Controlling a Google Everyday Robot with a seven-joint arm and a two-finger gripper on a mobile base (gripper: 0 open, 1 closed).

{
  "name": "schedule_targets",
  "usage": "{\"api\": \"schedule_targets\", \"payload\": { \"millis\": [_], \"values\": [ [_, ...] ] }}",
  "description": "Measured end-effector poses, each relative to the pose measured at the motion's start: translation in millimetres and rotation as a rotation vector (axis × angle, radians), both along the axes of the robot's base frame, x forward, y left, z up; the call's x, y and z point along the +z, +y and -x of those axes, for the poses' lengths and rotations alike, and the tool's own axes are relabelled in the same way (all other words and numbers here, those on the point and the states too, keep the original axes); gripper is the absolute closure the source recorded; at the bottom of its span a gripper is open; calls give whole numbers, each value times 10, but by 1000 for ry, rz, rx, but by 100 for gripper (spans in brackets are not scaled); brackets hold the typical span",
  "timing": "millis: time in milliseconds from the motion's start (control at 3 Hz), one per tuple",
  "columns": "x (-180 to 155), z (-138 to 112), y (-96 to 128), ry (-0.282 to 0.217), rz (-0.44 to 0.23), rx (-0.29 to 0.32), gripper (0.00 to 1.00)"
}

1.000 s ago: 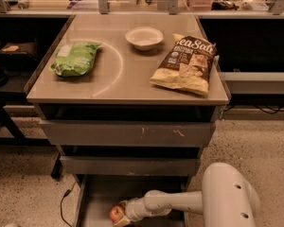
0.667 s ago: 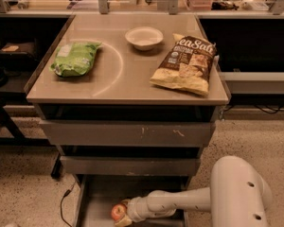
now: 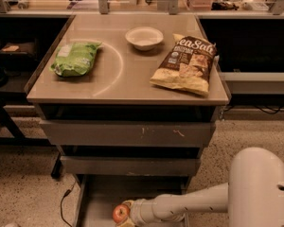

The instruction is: Pick apple from bottom drawer and place on counter

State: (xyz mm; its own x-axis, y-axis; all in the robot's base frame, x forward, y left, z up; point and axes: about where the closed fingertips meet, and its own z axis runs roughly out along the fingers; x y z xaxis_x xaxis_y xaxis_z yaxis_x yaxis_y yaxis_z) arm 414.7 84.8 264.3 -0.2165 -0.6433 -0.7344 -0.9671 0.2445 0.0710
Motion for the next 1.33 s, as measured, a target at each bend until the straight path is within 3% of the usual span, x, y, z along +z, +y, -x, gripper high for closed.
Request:
{"api": "schedule_targets", "payload": {
  "millis": [333,667,1333],
  "values": [
    [-2,-2,1,0,0,0,100],
    [211,2,-12,18,18,7,100],
    [1002,69,19,5,73,16,100]
  ]
}}
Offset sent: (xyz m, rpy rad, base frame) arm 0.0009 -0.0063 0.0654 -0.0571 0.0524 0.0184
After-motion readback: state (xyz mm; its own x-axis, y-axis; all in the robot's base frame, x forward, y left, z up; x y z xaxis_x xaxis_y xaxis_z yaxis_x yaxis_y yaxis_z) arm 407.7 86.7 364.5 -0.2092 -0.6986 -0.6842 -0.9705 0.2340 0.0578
